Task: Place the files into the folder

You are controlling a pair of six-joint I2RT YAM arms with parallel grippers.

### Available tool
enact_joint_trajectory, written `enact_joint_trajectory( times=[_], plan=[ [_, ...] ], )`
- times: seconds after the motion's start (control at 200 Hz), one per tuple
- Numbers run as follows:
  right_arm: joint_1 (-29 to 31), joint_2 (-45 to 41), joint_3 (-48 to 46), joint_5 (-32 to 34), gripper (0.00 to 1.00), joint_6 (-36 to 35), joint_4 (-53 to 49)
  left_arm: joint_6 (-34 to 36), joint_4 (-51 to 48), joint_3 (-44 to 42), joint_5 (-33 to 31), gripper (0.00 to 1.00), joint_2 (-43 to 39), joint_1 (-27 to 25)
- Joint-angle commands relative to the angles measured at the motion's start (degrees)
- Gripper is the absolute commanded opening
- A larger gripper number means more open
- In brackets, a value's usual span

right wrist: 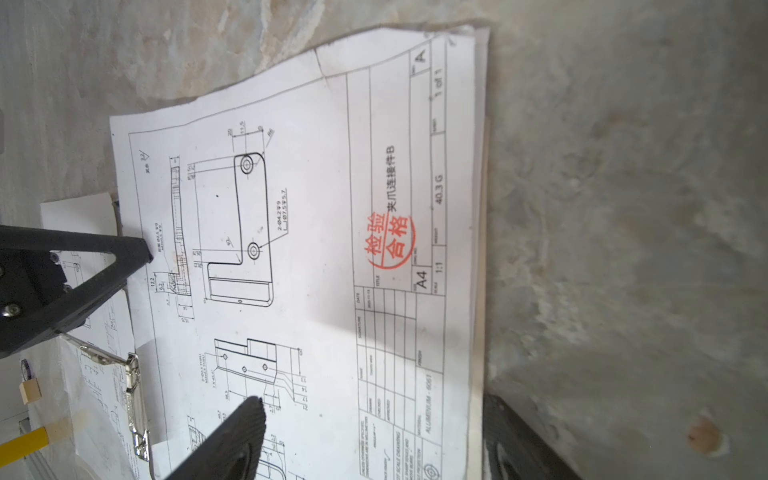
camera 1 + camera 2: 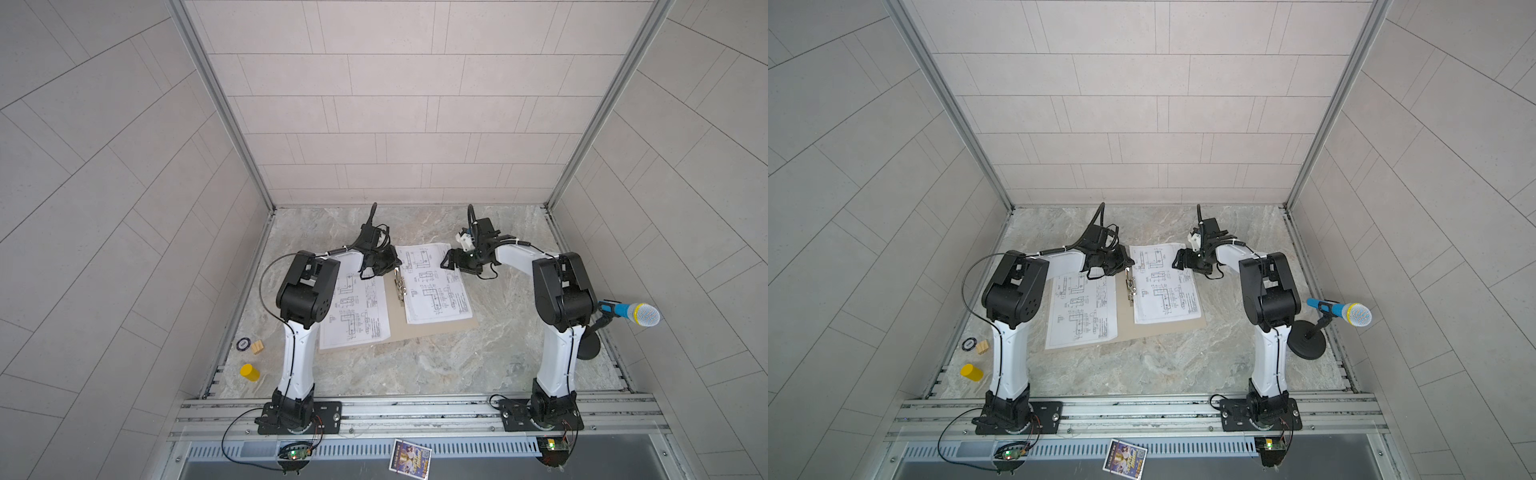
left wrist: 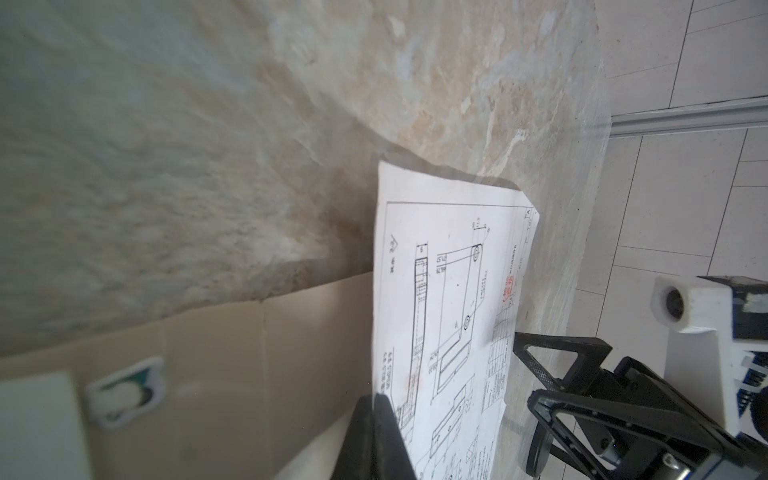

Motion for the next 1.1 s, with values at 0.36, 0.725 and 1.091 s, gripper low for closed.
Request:
enact_joint_trajectory(
  times=[0.36, 0.725, 1.091],
  plan=[
    [0.7, -0.3, -0.3, 0.6, 0.82, -0.9, -5.1, 0.7, 5.1, -4.5, 2.3, 0.08, -2.9, 1.1],
    [0.6, -0.4, -0.3, 0.9, 0.82, -1.1, -5.3, -3.3, 14.3, -6.2, 4.9, 0.09, -0.9, 1.1],
    [0.6, -0.3, -0.3, 1.0, 0.82, -1.0, -5.3, -2.9, 14.9, -8.0, 4.8, 0.10, -1.6, 1.1]
  ],
)
